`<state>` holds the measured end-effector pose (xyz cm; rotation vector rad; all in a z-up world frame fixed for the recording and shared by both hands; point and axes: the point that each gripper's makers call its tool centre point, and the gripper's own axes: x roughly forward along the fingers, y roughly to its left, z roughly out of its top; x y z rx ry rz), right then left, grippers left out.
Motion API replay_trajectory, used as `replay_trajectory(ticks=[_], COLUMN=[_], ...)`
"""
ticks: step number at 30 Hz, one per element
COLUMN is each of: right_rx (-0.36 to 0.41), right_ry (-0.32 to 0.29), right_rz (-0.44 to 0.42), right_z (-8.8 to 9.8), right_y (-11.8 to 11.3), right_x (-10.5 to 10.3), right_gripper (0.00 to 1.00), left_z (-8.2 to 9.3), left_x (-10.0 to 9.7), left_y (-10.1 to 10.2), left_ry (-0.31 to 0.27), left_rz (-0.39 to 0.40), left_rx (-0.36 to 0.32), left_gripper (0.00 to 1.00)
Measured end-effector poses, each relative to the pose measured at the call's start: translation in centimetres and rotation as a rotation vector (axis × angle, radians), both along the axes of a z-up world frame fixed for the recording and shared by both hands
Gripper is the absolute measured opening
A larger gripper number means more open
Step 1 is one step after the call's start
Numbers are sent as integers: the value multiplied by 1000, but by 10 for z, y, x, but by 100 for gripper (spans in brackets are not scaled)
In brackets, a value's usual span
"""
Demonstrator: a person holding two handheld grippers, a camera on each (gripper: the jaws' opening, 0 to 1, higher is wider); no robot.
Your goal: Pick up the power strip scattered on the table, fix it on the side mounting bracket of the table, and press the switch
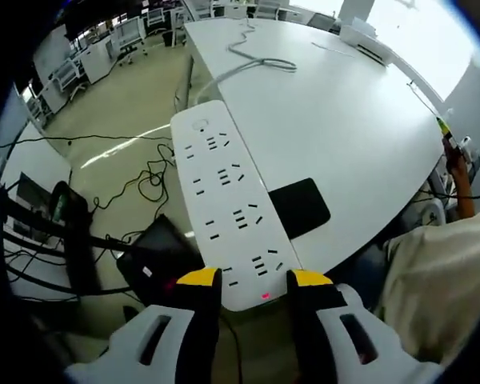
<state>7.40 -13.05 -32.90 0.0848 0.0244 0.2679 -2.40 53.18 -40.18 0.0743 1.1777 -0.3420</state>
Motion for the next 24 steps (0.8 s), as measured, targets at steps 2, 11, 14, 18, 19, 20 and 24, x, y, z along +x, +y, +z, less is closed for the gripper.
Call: replay_trajectory(ticks=[2,11,14,18,19,20,24], right_rx=[1,-5,-8,-13,-13,-14,-17], right_ry=[2,3,1,-2,-2,-2,-5], right_rz=[5,17,19,19,19,21,35], right_z=[-1,2,4,7,8,8,15], right_y=[2,8,8,8,8,8,13], right_x=[1,3,3,3,3,4,5], right_gripper=[46,46,46,46,46,46,46], left_z=[0,-1,-1,-1,-1,-1,-1], left_x=[0,-1,-1,-1,-1,-1,-2], left_y=[0,-2,-2,-2,-2,-2,-3], left_ry=[2,28,31,35,36,37,43], left_rz=[1,16,16,16,14,14,12], left_rx=[2,15,16,15,15,15,17], left_gripper=[37,36,36,36,36,36,36])
